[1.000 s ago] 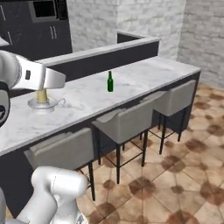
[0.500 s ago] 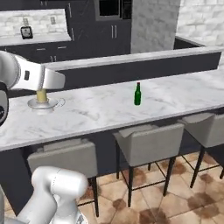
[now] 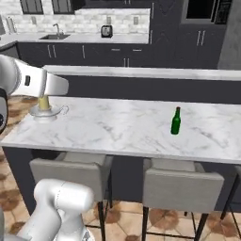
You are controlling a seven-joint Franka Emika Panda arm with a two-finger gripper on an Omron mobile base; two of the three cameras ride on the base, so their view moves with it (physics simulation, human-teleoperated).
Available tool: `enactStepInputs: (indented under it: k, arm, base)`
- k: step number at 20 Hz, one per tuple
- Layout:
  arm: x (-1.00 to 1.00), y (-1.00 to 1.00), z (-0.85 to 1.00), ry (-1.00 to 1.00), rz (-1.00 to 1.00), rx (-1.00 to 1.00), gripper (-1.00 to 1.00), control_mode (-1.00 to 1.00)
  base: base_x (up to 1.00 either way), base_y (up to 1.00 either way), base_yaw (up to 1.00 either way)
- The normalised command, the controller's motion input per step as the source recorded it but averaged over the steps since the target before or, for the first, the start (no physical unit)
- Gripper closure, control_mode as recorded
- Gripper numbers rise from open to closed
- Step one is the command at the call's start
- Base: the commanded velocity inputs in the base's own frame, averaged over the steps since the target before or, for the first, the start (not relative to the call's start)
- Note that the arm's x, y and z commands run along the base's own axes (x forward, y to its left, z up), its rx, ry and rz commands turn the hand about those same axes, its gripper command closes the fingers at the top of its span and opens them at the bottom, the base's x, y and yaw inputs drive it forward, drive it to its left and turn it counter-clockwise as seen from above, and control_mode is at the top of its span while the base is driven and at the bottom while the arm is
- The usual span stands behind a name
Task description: Get the candle and the beer from the cabinet and move them to the dining counter.
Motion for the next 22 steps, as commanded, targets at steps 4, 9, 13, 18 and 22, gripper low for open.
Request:
enactStepInputs:
  k: [4,9,13,18,22]
  arm:
    - [0.00,0.00,0.00,0.00,0.00,0.00,1.00,1.00]
    - [0.00,0.00,0.00,0.00,0.00,0.00,1.00,1.00]
    - [0.00,0.00,0.00,0.00,0.00,0.00,1.00,1.00]
    - [0.00,0.00,0.00,0.00,0.00,0.00,1.00,1.00]
    - [0.00,0.00,0.00,0.00,0.00,0.00,1.00,1.00]
  base:
    - [0.02,-1.00,0.39]
    - [0.00,-1.00,0.30]
    - [0.00,-1.00,0.12]
    - [0.00,-1.00,0.01]
    - [0.21,-0.74,-0.16]
